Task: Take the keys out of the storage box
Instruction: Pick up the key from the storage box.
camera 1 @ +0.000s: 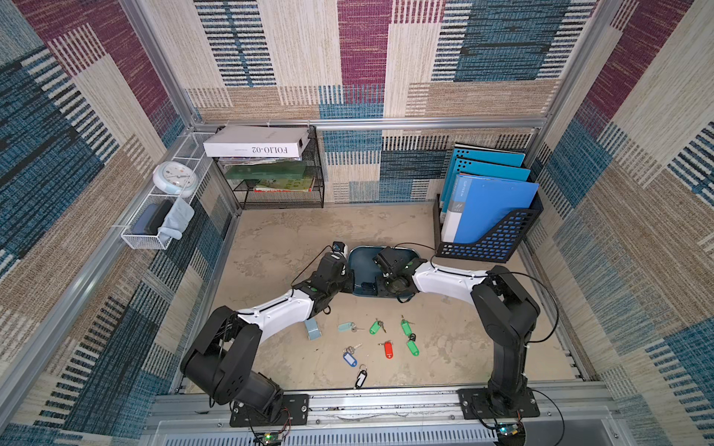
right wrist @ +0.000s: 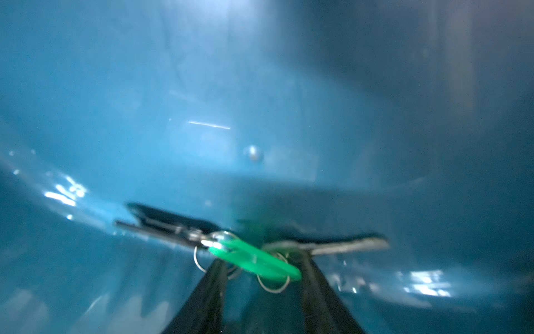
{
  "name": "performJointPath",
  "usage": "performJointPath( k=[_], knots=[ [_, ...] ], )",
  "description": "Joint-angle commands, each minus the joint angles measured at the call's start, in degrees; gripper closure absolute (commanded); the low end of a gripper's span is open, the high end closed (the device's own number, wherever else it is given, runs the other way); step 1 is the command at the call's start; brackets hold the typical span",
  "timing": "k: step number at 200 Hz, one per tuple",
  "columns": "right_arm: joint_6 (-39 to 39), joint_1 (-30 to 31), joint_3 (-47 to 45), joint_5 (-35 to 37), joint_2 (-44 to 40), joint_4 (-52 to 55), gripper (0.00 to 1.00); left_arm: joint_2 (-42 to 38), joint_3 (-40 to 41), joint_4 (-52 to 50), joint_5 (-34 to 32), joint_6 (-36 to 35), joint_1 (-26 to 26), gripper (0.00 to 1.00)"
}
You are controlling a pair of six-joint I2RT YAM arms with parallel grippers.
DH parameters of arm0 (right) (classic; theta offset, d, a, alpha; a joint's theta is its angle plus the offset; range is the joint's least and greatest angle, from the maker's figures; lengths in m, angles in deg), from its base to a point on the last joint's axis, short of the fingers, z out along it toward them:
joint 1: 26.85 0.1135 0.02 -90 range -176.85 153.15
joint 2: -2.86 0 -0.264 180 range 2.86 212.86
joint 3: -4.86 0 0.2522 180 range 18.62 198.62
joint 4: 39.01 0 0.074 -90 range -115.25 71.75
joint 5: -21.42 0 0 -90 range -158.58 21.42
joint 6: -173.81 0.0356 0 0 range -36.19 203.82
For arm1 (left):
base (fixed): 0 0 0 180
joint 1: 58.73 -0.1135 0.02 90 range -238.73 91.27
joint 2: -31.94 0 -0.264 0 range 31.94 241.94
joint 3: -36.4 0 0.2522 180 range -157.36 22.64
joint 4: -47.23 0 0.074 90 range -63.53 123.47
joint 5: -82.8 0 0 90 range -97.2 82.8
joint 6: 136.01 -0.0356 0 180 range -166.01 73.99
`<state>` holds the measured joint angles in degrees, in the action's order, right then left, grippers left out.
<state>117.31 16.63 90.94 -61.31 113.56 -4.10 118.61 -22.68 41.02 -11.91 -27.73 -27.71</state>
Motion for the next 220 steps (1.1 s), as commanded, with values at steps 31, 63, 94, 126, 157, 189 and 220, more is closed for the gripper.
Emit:
performJointPath(
  k=[31,63,94,126,157,189,220],
  knots=[
    [-1.03,0.02,0.76,1.08,0.36,0.03,0.80,-0.27,-0.44,1.36,0.99,-0.72,0.05,1.00],
    [-2.00,0.02,1.34,1.99,-1.09,0.25,0.96,-0.21,-0.68,0.62,0.40,-0.53,0.04,1.00],
    [-3.18,0.02,1.69,3.11,-2.38,0.91,1.00,0.01,-1.15,-0.13,-0.09,-0.40,0.09,1.00],
    [-4.09,0.02,1.61,3.28,-4.54,1.27,1.00,0.25,-1.26,-0.87,-0.58,-0.08,0.09,1.00],
    [-5.66,0.02,0.21,2.54,-7.27,-0.33,1.00,1.12,-3.11,-3.80,-1.72,0.21,0.08,1.00],
    [-6.64,0.02,-0.22,1.31,-8.54,-0.81,1.00,2.31,-5.05,-7.12,-2.57,0.39,0.09,1.00],
    [-7.23,0.02,-1.29,0.98,-10.76,-0.50,1.00,2.57,-5.02,-7.32,-2.82,1.19,0.09,1.00]
  ],
)
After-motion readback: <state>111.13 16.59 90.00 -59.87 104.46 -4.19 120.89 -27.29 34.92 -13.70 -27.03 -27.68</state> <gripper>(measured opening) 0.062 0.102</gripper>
